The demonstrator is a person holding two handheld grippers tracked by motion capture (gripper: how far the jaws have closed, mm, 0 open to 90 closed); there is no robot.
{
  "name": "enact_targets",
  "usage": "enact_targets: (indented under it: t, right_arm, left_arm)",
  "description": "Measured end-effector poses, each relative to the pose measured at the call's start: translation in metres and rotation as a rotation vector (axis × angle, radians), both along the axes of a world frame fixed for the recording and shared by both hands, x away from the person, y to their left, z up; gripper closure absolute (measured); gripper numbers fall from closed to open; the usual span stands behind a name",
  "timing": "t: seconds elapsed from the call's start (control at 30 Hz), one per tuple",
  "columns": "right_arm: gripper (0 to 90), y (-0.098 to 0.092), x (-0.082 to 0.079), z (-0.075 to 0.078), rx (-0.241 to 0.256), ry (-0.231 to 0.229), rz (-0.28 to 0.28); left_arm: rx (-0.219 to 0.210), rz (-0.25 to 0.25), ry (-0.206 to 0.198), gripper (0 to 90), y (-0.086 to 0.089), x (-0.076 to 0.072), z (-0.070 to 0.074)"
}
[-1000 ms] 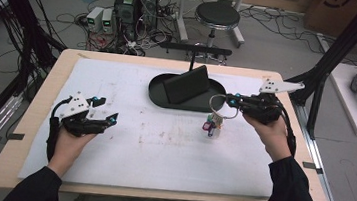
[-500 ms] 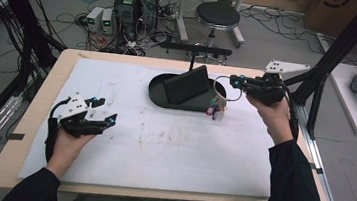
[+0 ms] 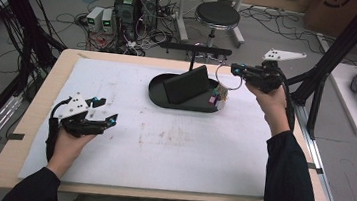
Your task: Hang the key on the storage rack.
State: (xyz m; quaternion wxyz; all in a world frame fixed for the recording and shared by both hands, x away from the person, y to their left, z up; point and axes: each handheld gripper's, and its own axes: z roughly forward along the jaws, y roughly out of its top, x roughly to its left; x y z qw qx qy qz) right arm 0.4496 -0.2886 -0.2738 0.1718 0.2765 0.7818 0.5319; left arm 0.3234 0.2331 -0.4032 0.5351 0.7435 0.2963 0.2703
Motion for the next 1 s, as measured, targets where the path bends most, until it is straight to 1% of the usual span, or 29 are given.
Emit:
enact_targets:
  t: [0.07,0.23,0.43,0.47,0.53,0.63,0.73,0.8,0.93,1.0]
  right_arm:
    - [87.8,0.000,0.005,0.000,-0.004,0.005,-0.008]
    - [87.8,0.004,0.016,0.002,-0.006,-0.012,-0.018]
    - [87.8,0.009,0.029,-0.004,-0.019,-0.019,-0.052]
    - [87.8,0.009,0.031,-0.005,-0.014,-0.016,-0.056]
    - [87.8,0.009,0.037,-0.007,-0.023,-0.017,-0.076]
    - [87.8,0.009,0.043,-0.009,-0.010,-0.017,-0.096]
    - [87.8,0.009,0.048,-0.010,-0.017,-0.005,-0.111]
    - [87.9,0.009,0.050,-0.010,-0.026,-0.007,-0.119]
    - [87.9,0.008,0.056,-0.015,-0.009,0.000,-0.137]
    - [87.9,0.008,0.058,-0.017,-0.014,0.004,-0.147]
  left_arm:
    - [0.003,-0.001,-0.001,28.8,0.001,0.000,0.000]
    - [0.002,0.002,0.003,28.8,0.002,0.000,-0.001]
    - [0.002,0.002,0.004,28.8,0.002,-0.001,-0.002]
    - [0.004,0.001,0.004,28.8,0.003,-0.001,-0.002]
    - [0.004,0.004,0.007,28.8,0.003,-0.001,-0.003]
    - [0.003,0.007,0.007,28.8,0.005,0.000,-0.003]
    - [0.004,0.008,0.007,28.8,0.006,-0.001,-0.003]
    - [0.001,0.009,0.008,28.8,0.006,-0.001,-0.004]
    - [0.010,0.009,0.006,28.8,0.007,-0.002,-0.004]
    - [0.009,0.008,0.004,28.8,0.007,-0.003,-0.005]
